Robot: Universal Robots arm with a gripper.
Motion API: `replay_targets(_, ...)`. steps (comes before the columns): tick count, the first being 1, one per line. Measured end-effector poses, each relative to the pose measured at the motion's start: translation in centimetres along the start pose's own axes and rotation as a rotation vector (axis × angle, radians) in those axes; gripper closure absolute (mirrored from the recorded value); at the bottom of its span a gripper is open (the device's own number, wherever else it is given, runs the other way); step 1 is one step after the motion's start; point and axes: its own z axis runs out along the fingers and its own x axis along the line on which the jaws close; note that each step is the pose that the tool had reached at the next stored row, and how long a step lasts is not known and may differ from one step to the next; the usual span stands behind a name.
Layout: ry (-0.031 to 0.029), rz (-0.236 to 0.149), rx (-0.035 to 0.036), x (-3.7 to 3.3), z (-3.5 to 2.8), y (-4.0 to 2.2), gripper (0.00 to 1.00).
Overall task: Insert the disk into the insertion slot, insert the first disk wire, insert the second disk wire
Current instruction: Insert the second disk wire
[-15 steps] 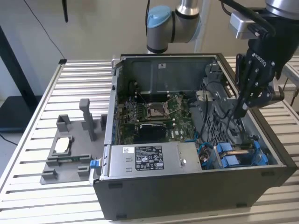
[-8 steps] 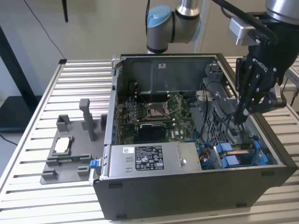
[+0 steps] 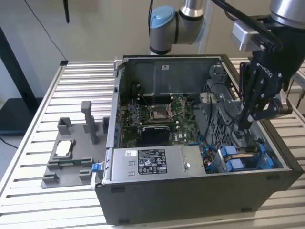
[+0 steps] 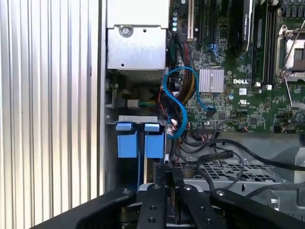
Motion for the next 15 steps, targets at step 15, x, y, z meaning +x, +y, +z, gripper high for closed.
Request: replay_targets(15,0.0000,-0.006,0.1018,0.09,1.18,0.55,0.84)
